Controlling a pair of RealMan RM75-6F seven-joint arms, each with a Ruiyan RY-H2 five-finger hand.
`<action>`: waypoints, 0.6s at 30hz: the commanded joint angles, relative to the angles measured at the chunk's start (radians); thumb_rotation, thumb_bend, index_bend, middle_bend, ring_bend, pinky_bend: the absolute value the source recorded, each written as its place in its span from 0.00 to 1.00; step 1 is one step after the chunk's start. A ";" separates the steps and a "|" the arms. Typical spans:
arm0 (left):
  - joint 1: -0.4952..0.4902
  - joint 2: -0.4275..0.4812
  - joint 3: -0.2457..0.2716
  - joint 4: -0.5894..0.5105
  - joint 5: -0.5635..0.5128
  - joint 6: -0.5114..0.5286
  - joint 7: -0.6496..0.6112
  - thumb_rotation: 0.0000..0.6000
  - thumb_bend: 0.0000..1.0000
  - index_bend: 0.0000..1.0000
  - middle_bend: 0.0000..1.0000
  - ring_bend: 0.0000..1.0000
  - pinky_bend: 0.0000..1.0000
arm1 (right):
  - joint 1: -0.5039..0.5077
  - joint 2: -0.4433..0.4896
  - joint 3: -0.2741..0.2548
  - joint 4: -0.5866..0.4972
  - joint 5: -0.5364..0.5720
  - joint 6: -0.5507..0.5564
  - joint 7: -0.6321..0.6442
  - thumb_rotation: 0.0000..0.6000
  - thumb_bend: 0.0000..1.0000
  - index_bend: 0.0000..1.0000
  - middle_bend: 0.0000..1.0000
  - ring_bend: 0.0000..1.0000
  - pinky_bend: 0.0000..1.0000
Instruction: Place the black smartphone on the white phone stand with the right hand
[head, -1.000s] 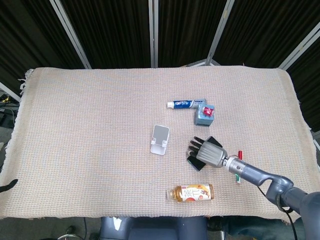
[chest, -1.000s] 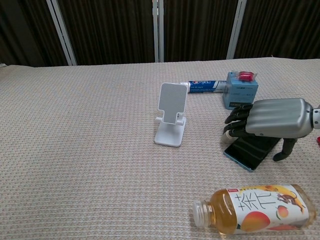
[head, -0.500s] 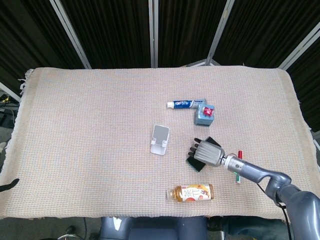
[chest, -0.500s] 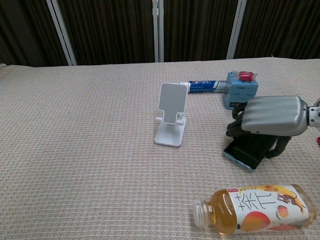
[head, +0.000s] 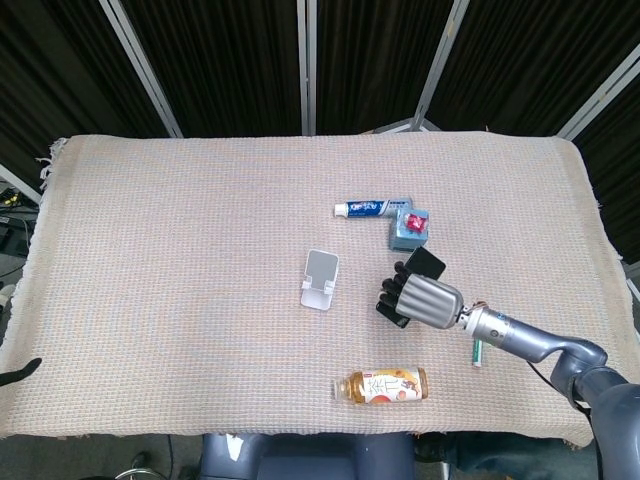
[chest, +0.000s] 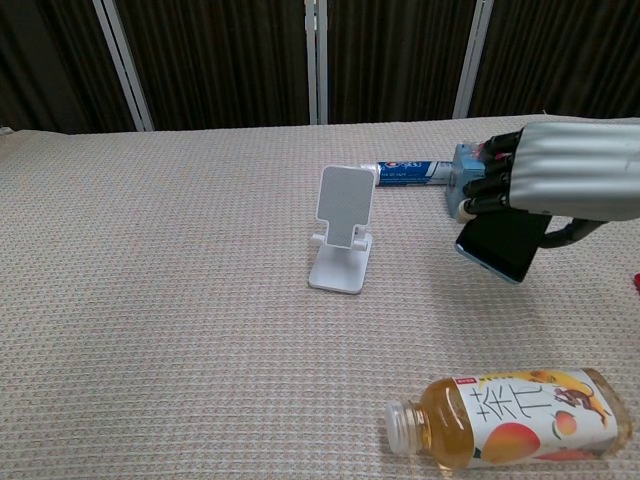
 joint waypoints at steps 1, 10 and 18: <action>0.004 0.009 0.002 -0.003 0.012 0.008 -0.021 1.00 0.00 0.00 0.00 0.00 0.00 | 0.029 0.139 0.060 -0.229 -0.006 0.017 -0.276 1.00 0.15 0.53 0.56 0.53 0.35; 0.002 0.017 0.003 -0.003 0.023 0.010 -0.036 1.00 0.00 0.00 0.00 0.00 0.00 | 0.107 0.239 0.189 -0.595 0.048 -0.269 -0.810 1.00 0.15 0.52 0.55 0.52 0.35; -0.005 0.012 -0.009 0.021 -0.028 -0.018 -0.041 1.00 0.00 0.00 0.00 0.00 0.00 | 0.199 0.132 0.272 -0.639 0.120 -0.502 -1.012 1.00 0.15 0.52 0.55 0.52 0.35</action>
